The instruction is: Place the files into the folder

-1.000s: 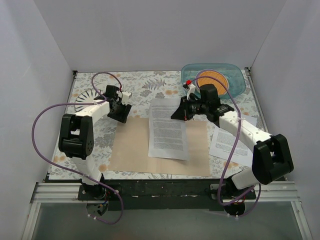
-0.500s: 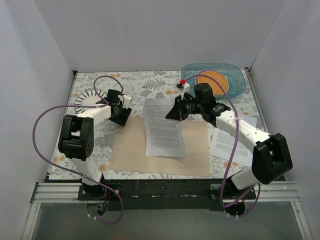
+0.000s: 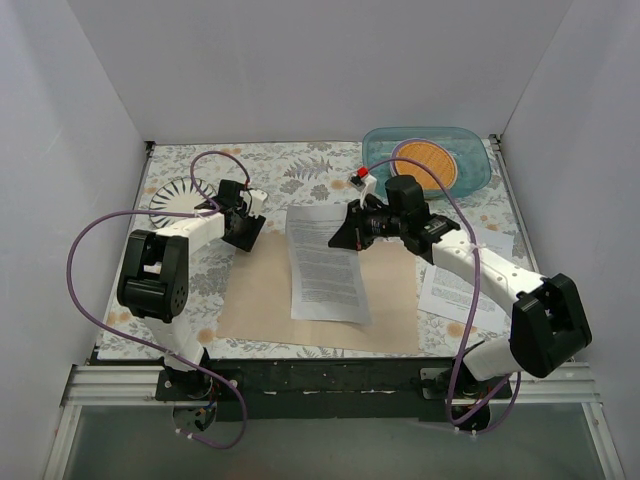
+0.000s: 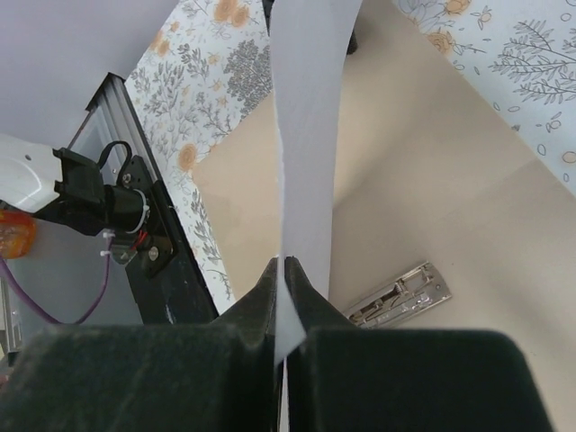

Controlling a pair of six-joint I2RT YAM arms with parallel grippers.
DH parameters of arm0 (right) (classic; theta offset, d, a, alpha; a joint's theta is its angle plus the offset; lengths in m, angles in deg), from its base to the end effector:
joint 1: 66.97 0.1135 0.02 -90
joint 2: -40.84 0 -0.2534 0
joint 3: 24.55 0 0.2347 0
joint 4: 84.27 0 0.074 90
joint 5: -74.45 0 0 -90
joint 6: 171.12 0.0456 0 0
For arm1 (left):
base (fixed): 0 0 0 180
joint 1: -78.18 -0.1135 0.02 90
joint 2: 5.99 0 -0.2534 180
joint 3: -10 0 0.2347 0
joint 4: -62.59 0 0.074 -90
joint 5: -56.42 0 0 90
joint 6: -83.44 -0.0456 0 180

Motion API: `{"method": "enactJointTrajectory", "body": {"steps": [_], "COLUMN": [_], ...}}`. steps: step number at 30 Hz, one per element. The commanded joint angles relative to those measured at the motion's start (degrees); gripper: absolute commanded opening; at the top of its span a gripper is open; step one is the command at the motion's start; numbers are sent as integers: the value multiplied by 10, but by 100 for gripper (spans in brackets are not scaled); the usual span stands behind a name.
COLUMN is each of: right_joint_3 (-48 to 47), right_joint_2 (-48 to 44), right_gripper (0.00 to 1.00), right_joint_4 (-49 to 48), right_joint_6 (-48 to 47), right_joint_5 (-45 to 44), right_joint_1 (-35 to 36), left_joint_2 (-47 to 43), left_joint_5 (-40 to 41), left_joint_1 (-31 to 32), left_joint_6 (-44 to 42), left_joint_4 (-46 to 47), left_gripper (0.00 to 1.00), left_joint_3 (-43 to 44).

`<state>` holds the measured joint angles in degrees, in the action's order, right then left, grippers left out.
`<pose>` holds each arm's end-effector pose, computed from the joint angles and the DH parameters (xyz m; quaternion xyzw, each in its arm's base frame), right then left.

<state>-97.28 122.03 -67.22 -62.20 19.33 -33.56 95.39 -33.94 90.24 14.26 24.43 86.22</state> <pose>0.2477 0.1946 0.2814 -0.2604 0.7803 0.4520 0.3451 0.3287 -0.0705 0.1553 -0.0736 0.9702 -0.0682 0.2204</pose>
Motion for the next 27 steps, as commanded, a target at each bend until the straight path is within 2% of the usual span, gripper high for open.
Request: {"method": "enactJointTrajectory", "body": {"steps": [1, 14, 27], "right_joint_3": [10, 50, 89], "right_joint_2": [-21, -41, -23], "right_gripper": [1, 1, 1], "right_joint_4": [-50, -108, -162], "right_joint_6": [26, 88, 127], "right_joint_5": [0, -16, -58], "right_joint_1": [14, 45, 60], "left_joint_2": [7, 9, 7], "left_joint_5": [22, 27, 27], "left_joint_1": [3, 10, 12], "left_joint_6": [-5, 1, 3], "left_joint_4": [-16, -17, -17], "left_gripper": [49, 47, 45], "left_joint_3": [-30, -33, -37]}}
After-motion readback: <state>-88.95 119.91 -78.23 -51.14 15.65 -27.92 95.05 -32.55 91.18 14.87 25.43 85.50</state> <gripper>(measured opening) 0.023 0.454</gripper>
